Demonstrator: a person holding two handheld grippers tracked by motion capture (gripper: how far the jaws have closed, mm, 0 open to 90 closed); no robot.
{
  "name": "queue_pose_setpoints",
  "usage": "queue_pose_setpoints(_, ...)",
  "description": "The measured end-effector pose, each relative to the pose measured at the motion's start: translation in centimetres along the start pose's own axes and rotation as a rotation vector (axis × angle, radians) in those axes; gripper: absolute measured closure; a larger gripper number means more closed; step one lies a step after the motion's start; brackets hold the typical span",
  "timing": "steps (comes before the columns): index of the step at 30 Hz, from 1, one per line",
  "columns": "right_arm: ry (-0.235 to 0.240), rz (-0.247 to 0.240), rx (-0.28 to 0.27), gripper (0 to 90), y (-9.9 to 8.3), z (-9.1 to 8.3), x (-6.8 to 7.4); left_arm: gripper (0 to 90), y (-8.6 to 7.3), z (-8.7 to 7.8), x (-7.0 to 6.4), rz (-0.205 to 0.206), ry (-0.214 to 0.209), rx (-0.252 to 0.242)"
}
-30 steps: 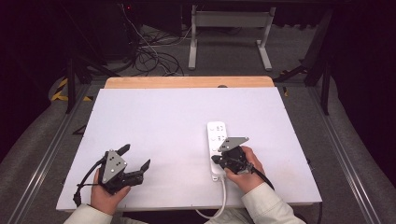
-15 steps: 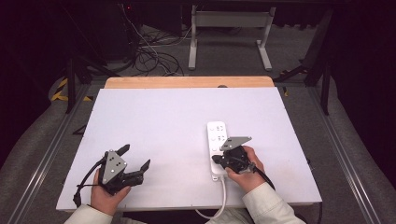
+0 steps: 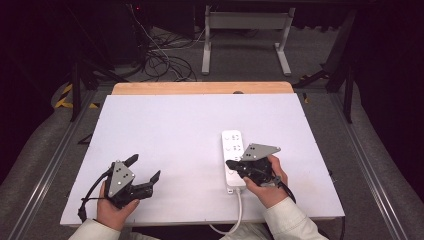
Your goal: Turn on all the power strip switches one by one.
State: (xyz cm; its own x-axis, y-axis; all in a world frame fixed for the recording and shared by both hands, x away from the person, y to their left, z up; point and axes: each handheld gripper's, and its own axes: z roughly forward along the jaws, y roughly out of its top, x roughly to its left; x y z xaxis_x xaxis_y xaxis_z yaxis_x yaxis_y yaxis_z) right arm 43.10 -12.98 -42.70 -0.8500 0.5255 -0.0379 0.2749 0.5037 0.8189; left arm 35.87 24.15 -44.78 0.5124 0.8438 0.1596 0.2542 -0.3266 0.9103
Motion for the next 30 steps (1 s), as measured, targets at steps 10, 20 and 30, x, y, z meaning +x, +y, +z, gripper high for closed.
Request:
queue_pose_setpoints(10, 0.006, -0.053, -0.058, 54.3, 0.2, 0.2, 0.2, 16.9, 0.0, -0.2, 0.1, 0.000, -0.001, -0.005)
queue_pose_setpoints(20, 0.011, -0.047, -0.108, 23.5, 0.9, -0.9, 0.4, 16.3, 0.1, -0.7, 0.5, -0.014, 0.009, -0.015)
queue_pose_setpoints(30, 0.008, -0.019, -0.147, 12.7, 0.4, -3.6, -0.8, 14.8, 0.0, -1.2, 0.5, -0.014, 0.002, -0.016)
